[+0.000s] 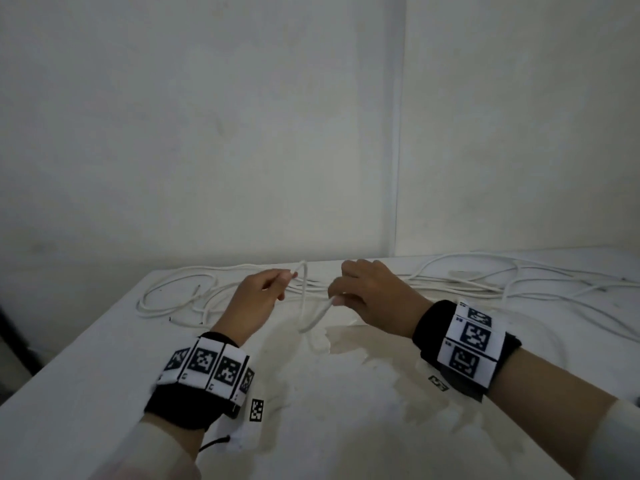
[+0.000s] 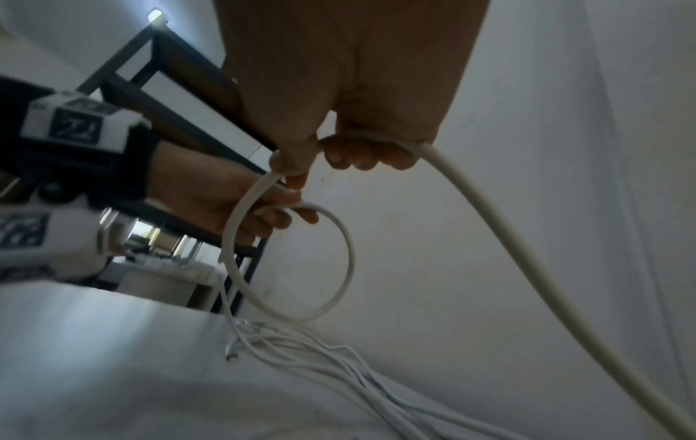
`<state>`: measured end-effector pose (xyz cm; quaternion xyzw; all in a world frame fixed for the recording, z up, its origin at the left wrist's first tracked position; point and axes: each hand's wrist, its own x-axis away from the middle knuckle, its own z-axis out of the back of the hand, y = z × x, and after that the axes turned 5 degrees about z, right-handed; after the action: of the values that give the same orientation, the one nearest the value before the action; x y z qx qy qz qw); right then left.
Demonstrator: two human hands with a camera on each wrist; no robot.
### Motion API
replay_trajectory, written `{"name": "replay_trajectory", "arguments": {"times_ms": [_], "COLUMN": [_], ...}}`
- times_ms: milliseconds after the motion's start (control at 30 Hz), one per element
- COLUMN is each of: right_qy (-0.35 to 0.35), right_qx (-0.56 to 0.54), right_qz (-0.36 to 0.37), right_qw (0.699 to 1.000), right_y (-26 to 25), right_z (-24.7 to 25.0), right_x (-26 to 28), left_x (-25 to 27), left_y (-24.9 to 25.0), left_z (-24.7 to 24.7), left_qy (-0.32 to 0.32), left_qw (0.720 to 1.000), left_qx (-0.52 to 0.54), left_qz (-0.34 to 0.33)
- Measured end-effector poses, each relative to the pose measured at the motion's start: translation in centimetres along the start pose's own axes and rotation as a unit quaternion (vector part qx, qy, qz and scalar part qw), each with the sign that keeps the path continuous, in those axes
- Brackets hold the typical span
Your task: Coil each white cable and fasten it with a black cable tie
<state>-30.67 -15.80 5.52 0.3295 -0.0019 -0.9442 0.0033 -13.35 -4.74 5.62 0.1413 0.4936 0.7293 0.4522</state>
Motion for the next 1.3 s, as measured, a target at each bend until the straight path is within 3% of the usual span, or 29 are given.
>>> {"name": "replay_trajectory", "arguments": {"times_ms": [200, 333, 733, 900, 1033, 1300], "right_qy": [0.014, 0.032, -0.004, -0.063, -0.116, -0.015], "right_qx": [-0.076, -0.137, -0.205, -0.181, -0.142, -0.193], "right_qz": [-0.084, -0.143, -0.248, -0.247, -0.183, -0.226], "right_qw": [0.993, 0.98, 0.947, 0.95, 0.966, 0.955], "right_y": [0.7, 1.7, 2.7, 2.1, 0.7, 1.7], "right_z": [-0.1, 0.6, 0.8, 1.5, 2.0, 2.4], "right_x": [-1.4, -2.0, -2.3, -2.1, -1.9, -1.8], "left_x": [0.8, 1.4, 2.2, 2.2, 2.4, 2.6], "left_y": [0.6, 0.7, 2.6, 2.5, 2.4, 3.4], "left_z": [-1.7, -1.9, -1.9, -1.8, -1.8, -1.3], "left_qy": [-0.062, -0.093, -0.119, -0.125, -0.13, -0.12], "left_qw": [0.996, 0.995, 0.99, 0.989, 0.989, 0.991], "left_qx": [0.051, -0.011, 0.062, 0.069, 0.058, 0.06], "left_qz": [0.035, 0.03, 0.038, 0.044, 0.04, 0.022]}}
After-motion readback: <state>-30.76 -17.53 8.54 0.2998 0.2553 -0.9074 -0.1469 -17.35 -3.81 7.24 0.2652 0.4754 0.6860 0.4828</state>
